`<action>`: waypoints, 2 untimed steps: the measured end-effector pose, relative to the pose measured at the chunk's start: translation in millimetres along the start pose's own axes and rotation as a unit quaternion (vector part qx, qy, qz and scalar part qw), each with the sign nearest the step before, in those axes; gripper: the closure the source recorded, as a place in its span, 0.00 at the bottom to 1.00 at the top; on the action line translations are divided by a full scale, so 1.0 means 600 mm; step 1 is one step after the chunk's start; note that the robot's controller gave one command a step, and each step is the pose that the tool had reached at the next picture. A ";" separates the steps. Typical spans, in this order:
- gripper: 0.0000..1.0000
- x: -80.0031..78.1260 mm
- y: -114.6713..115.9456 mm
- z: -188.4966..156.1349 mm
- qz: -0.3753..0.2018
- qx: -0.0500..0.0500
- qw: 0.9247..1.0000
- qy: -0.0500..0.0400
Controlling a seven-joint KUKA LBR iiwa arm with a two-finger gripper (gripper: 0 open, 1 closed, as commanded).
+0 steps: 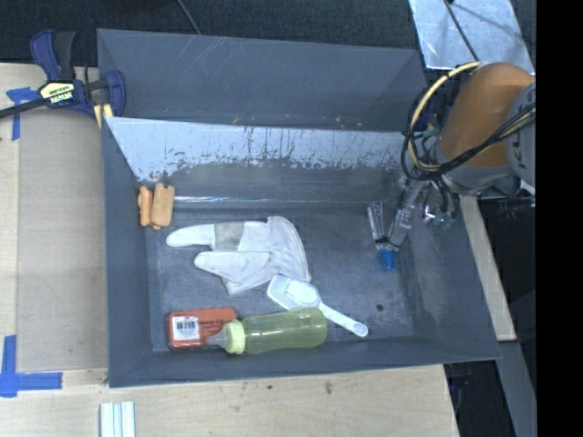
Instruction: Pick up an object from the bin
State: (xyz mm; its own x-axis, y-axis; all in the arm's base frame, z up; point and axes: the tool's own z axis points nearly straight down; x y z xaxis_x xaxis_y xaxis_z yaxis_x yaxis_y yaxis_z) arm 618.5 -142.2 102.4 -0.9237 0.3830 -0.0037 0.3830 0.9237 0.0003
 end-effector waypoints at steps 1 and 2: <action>0.00 0.020 0.002 0.036 0.103 -0.001 0.995 0.000; 1.00 0.011 0.030 0.053 0.019 0.000 1.000 -0.001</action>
Offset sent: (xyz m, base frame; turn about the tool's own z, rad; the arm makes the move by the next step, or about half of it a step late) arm 0.0000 0.0198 -0.0324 0.0397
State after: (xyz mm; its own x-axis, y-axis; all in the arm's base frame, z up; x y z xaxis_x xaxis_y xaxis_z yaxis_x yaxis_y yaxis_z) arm 619.5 -123.2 70.6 -0.9081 0.4187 -0.0054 0.4187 0.9081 0.0007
